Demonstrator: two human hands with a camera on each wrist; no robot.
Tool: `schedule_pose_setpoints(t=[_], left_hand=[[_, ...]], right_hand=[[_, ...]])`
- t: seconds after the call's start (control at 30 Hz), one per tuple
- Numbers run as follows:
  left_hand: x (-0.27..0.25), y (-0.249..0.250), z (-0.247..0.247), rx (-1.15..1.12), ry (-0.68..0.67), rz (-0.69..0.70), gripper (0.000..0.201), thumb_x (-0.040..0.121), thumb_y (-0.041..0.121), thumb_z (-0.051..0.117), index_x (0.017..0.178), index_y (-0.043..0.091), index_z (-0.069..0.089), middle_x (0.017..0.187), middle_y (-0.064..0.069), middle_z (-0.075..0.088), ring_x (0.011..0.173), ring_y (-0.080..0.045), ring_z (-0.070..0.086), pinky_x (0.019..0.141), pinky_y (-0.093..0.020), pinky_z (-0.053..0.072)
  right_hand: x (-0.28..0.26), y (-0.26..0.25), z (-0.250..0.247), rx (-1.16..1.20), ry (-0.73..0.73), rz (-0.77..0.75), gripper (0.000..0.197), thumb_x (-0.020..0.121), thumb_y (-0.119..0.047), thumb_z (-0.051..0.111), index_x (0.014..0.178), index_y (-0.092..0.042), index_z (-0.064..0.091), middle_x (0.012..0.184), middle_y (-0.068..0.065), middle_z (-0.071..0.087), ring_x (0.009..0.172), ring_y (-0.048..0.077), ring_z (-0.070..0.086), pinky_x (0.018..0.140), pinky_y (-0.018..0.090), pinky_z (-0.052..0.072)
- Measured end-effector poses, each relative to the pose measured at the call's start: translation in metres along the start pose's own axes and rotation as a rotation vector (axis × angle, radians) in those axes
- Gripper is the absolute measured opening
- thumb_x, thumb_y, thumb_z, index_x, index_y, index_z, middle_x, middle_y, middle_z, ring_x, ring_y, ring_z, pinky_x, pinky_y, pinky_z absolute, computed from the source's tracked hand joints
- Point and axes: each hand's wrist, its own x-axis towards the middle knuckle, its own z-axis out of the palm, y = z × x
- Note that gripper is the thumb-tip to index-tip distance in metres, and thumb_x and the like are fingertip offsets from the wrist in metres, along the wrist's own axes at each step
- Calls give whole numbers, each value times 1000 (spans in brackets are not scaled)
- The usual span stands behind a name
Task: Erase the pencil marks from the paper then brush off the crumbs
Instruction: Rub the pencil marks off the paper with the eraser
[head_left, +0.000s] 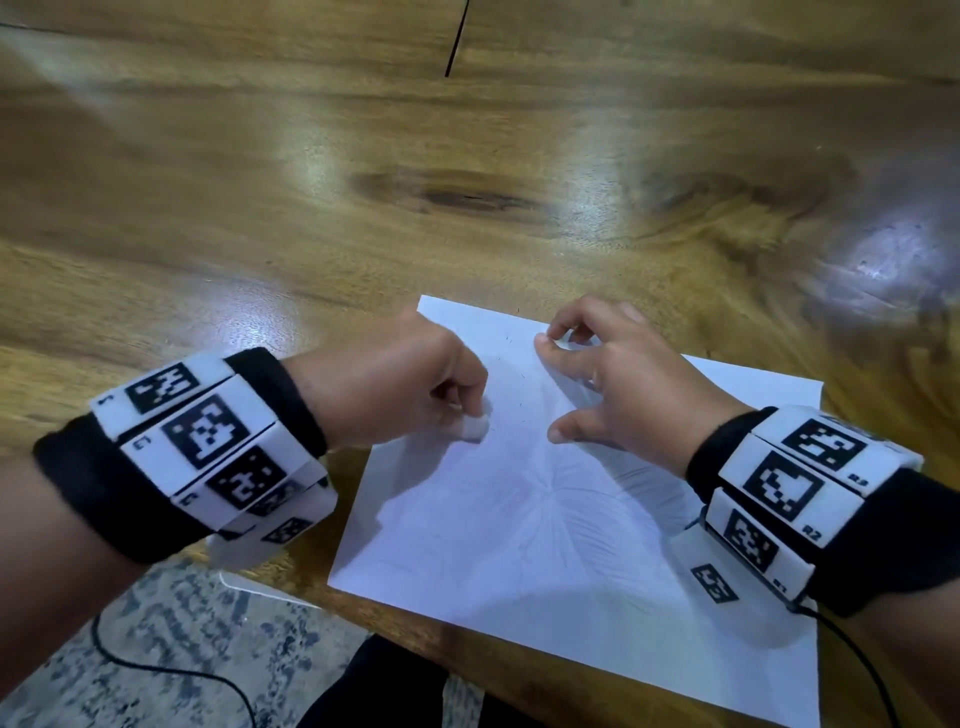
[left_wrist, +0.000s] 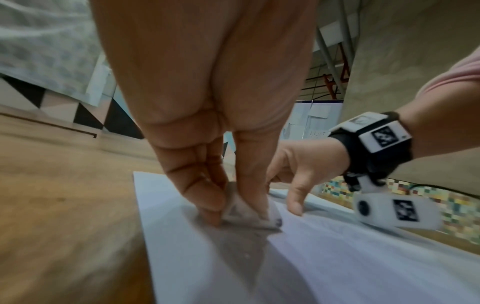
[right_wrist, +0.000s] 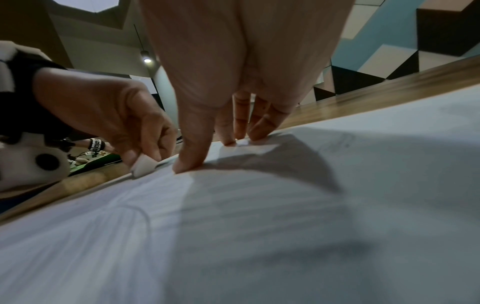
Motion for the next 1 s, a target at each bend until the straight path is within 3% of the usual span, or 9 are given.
schedule_pose_setpoints(t=[0.1,0.2,0.27,0.4,0.5,0.6,0.8,0.9,1.0], left_hand=[[16,0,-6,7,119,-28,9,75,15,70,83,18,72,65,7,60,60,1,52,52,-2,34],[26,1,-7,6,258,-77,6,76,19,70,80,15,70,63,2,64,58,-9,54,49,-11,34],[19,1,-1,17,199,-43,5,74,19,71,76,16,69,58,8,58,54,0,48,51,-15,34],[5,2,5,1,-58,-7,6,71,20,72,76,19,69,60,14,57,57,8,51,54,-6,33],[20,1,-3,30,94,-28,10,75,8,66,83,15,68,69,5,61,59,-1,51,57,-11,37],[25,1,-9,51,177,-53,8,80,15,63,86,10,64,77,-3,61,67,-15,53,59,-23,39],[2,0,8,79,-115,41,6,79,14,62,82,18,64,78,0,59,68,-13,50,60,-25,38],[16,3,1,74,74,14,7,78,10,62,84,13,64,76,0,55,62,-9,44,54,-23,33],[29,10,-2,65,217,-37,10,81,16,61,88,10,60,82,-4,56,70,-17,46,59,-27,32]], right_hand=[[0,0,0,-4,3,-3,73,71,-36,74,136,-19,45,131,-3,36,118,16,29,86,6,13],[1,0,0,-4,0,0,73,70,-36,75,135,-19,46,130,-4,36,117,16,29,84,5,12],[1,0,0,-4,1,1,73,70,-36,75,135,-19,47,130,-3,36,117,16,29,84,5,12],[0,0,1,4,4,6,74,70,-35,75,136,-19,46,129,-4,36,117,16,29,87,6,14],[0,0,0,-11,4,1,73,70,-37,75,135,-19,47,130,-3,36,116,17,30,86,6,13],[1,0,0,-23,-1,-1,72,70,-38,74,134,-19,48,130,-3,36,116,17,30,85,6,13],[0,0,1,-1,5,2,75,70,-36,75,136,-18,45,130,-3,36,116,17,29,89,9,15],[0,0,0,-8,-6,-3,74,71,-37,74,136,-18,44,131,-3,34,117,17,28,88,8,15],[1,0,0,-22,-16,-3,73,71,-37,74,135,-18,46,132,-2,33,117,18,29,88,9,16]])
